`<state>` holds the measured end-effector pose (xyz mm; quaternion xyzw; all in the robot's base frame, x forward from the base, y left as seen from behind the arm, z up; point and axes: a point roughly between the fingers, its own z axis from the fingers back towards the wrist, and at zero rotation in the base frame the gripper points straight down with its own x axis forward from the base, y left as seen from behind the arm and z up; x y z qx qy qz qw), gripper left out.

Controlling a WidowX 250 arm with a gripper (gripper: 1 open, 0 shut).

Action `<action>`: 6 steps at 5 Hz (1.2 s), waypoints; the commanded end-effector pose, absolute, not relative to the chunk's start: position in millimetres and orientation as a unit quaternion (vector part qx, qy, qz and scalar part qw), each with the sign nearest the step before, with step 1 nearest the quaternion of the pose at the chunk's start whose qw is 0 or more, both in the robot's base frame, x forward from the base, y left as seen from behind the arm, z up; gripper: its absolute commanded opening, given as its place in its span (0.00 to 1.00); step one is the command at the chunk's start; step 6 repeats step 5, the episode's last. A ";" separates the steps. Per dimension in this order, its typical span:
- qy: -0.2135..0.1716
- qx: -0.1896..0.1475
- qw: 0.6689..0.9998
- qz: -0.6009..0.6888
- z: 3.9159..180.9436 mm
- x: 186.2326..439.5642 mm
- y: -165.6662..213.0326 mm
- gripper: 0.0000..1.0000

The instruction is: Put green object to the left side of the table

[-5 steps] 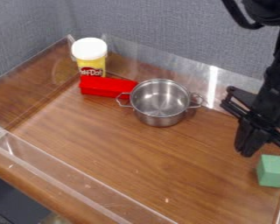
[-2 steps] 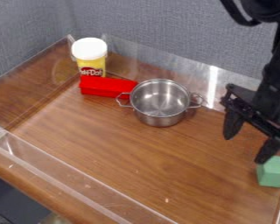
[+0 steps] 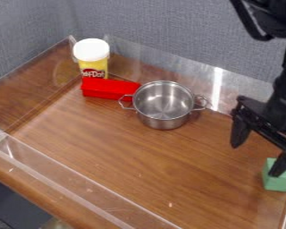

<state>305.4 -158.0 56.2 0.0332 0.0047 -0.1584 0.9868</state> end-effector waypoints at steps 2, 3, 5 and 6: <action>-0.016 0.017 0.987 -0.161 55.5 323.2 -172.8 1.00; -0.007 0.016 0.987 -0.160 44.3 327.2 -174.2 1.00; 0.004 0.017 0.987 -0.158 32.4 333.4 -175.3 0.00; 0.004 0.017 0.987 -0.158 32.4 333.4 -175.3 0.00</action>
